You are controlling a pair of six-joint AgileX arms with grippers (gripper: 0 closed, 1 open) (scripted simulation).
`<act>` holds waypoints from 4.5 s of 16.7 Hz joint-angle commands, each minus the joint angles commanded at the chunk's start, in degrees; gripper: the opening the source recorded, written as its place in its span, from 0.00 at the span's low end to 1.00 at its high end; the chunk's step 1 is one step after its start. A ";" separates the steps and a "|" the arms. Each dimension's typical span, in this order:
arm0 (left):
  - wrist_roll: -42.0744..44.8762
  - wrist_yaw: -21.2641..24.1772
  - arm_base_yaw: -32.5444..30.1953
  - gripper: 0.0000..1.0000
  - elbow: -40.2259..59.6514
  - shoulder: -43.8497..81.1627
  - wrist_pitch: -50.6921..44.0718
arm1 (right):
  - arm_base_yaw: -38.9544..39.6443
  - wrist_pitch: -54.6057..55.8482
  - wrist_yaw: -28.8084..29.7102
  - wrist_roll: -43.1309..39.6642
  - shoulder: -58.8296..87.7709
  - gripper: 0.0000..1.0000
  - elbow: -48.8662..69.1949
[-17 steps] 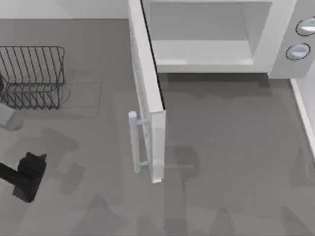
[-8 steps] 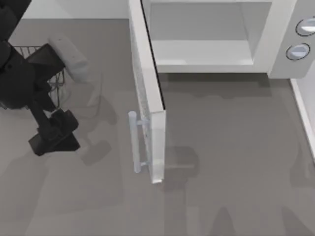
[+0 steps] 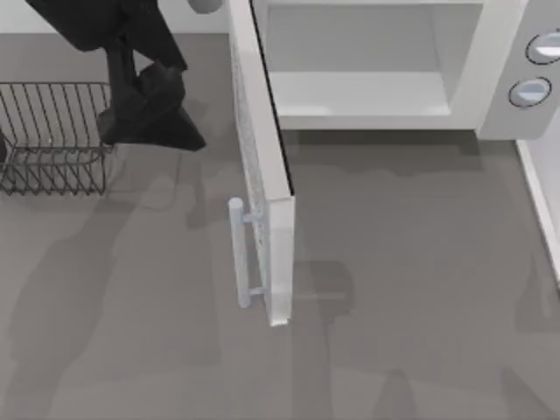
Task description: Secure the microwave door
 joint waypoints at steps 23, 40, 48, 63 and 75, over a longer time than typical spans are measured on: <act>-3.12 -0.58 -5.89 1.00 -12.50 1.20 18.97 | 0.00 0.00 0.00 0.00 0.00 1.00 0.00; -3.12 -0.58 -5.89 0.00 -12.50 1.20 18.97 | 0.00 0.00 0.00 0.00 0.00 1.00 0.00; -4.22 -0.95 -6.96 0.00 -11.57 2.04 19.19 | 0.00 0.00 0.00 0.00 0.00 1.00 0.00; -8.56 -2.38 -11.00 0.00 -7.93 4.87 20.18 | 0.00 0.00 0.00 0.00 0.00 1.00 0.00; -11.04 -3.16 -13.18 0.00 -5.24 6.92 20.33 | 0.00 0.00 0.00 0.00 0.00 1.00 0.00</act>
